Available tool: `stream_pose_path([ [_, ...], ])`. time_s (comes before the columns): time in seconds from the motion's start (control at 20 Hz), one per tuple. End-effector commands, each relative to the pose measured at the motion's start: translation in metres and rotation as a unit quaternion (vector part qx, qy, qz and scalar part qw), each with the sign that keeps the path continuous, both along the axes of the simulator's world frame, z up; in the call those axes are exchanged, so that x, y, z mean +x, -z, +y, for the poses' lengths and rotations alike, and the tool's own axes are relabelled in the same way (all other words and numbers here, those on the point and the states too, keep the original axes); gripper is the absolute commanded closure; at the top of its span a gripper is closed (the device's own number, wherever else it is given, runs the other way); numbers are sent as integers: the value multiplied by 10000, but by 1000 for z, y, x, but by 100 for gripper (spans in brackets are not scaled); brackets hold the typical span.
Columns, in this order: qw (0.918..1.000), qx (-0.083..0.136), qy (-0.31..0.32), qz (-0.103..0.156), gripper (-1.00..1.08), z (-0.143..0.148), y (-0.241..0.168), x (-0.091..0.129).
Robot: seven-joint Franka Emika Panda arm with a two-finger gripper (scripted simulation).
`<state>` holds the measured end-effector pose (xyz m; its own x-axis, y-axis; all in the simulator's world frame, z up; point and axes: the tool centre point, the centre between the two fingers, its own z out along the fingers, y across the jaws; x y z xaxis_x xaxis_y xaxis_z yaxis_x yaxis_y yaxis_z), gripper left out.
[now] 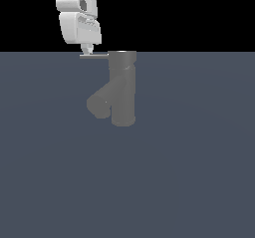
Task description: Turn on the faucet by rotating a designated handle.
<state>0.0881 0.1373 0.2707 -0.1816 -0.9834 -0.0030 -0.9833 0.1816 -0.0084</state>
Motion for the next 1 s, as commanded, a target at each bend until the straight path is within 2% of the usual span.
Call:
stream_pose_path([
  [0.0,10000,-6,-15,46,108,2,0,-11],
  [0.55,10000,-7,-12,44,108,6,0,-37],
  [0.6,10000,-16,9,3,108,3,0,-31],
  [0.95,10000,-13,4,11,108,-9,0,-48],
])
